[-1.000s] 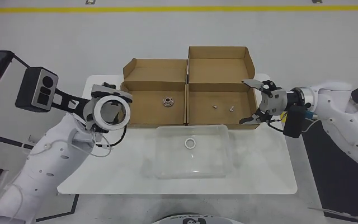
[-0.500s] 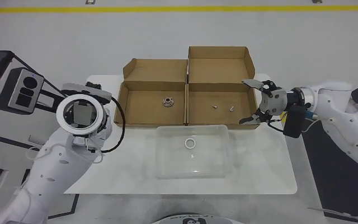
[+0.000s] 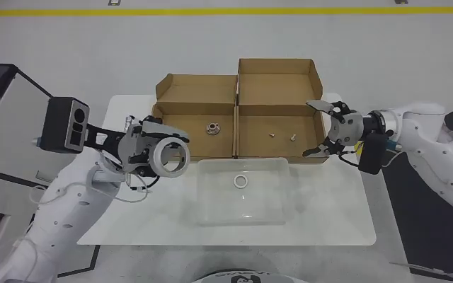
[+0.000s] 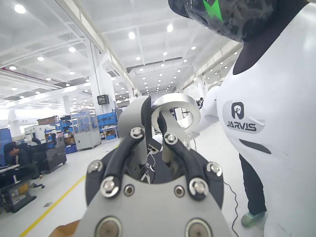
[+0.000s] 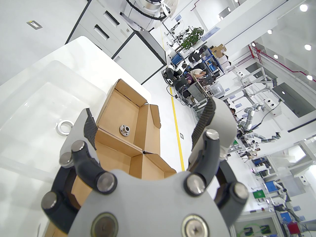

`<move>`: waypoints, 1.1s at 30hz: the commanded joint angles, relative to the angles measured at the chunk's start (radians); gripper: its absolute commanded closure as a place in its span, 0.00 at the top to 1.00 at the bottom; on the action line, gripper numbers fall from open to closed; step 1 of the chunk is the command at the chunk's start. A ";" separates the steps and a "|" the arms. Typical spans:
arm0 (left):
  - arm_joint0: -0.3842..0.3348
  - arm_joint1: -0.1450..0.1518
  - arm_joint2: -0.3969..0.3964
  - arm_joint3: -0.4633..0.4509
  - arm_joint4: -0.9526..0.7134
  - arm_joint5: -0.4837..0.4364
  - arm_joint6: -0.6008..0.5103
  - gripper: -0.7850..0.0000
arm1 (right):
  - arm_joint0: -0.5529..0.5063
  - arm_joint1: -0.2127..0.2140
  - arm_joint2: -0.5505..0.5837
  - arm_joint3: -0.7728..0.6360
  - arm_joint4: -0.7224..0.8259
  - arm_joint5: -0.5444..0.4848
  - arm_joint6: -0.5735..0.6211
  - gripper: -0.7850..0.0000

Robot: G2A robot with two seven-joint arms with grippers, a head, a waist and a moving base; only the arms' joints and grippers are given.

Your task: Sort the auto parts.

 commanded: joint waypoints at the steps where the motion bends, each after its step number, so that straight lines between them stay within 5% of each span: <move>1: 0.008 -0.003 0.004 -0.003 -0.046 0.000 0.046 0.00 | 0.000 0.000 0.000 0.000 0.000 0.000 0.000 1.00; 12: 0.032 -0.030 -0.009 -0.025 -0.169 0.000 0.117 0.00 | 0.000 0.000 0.000 0.000 0.000 0.000 0.000 1.00; 26: 0.014 -0.018 -0.012 -0.005 -0.012 0.000 -0.077 0.00 | 0.000 0.000 0.000 0.000 0.000 0.000 0.000 1.00; 33: 0.020 -0.015 0.004 0.011 -0.061 0.000 -0.066 0.00 | 0.000 0.000 0.000 0.000 0.000 0.000 0.000 1.00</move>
